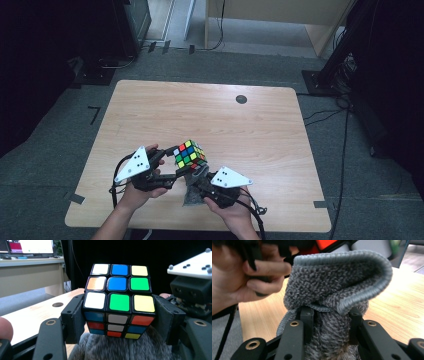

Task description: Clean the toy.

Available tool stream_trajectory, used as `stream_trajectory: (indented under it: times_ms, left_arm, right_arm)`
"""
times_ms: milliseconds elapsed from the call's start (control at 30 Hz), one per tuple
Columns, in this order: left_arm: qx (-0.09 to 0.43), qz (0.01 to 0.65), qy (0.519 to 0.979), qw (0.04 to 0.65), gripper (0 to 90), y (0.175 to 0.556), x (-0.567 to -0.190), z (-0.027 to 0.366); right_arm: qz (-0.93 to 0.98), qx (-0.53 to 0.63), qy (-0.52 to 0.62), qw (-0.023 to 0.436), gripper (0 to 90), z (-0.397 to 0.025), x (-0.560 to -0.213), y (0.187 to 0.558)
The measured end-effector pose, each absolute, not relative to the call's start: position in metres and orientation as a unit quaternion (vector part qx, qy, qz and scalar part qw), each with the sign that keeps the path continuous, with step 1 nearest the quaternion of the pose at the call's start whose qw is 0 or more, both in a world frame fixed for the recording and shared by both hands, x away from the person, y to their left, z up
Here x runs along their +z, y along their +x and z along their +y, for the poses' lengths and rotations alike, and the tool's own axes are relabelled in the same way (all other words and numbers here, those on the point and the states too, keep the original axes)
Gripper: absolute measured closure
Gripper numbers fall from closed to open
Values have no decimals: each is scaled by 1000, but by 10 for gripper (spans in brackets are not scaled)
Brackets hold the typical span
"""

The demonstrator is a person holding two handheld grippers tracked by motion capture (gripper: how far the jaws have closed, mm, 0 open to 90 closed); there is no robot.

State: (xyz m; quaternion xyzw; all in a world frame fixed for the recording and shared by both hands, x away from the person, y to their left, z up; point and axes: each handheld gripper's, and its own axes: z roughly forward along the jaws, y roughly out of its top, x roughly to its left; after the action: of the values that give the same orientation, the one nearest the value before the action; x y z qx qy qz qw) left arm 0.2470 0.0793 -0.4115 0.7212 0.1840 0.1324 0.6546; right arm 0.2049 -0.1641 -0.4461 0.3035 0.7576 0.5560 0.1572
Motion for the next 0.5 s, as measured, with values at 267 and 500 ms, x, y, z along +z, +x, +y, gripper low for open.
stream_trajectory:
  times_ms: [267,500]
  left_arm:
    - [132,182,721,656,339,246,-412,79]
    - [130,186,723,653,339,247,-413,77]
  right_arm:
    - [676,594,378,218,682,-199,-433,207]
    - [726,575,330,183,681,-175,-443,205]
